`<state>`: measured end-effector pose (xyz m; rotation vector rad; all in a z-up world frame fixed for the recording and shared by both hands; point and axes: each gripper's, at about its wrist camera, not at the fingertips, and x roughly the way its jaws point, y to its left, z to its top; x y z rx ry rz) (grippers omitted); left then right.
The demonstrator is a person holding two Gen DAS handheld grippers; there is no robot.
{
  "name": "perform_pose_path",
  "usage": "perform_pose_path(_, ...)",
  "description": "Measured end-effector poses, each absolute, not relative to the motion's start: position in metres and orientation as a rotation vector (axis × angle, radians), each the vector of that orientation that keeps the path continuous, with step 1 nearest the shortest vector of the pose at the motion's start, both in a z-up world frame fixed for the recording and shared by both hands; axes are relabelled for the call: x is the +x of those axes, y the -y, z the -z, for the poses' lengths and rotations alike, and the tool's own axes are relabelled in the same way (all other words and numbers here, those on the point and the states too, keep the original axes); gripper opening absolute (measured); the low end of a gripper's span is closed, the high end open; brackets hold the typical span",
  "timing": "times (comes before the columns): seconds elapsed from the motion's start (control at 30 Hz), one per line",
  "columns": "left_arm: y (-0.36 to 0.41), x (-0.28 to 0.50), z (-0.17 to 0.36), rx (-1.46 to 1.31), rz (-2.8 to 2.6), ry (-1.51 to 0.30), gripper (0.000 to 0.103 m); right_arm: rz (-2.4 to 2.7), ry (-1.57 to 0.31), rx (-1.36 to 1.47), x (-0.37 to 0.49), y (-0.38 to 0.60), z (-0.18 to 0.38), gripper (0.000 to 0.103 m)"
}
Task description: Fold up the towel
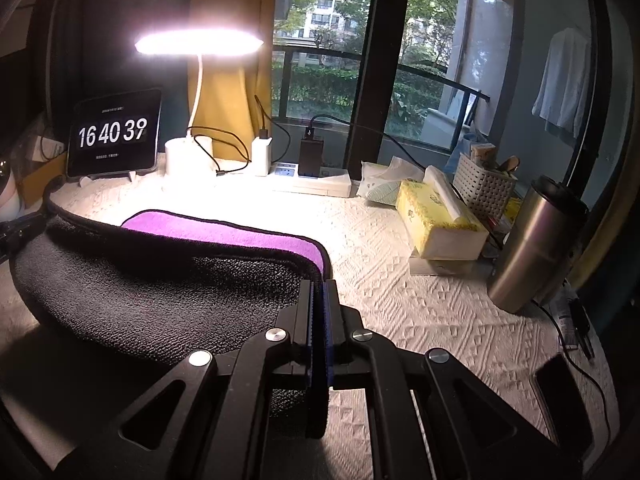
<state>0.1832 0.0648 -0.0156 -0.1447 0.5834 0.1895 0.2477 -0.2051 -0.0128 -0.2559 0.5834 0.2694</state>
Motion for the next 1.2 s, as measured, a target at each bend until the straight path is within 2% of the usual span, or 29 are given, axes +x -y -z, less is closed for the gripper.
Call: perform_pose_path(1.2, -0.088, 0.281, 0.029, -0.123, -0.175, -0.588, 0.005, -0.274, -0.556, -0.299, 0.34, 0.178, 0.019, 0.005)
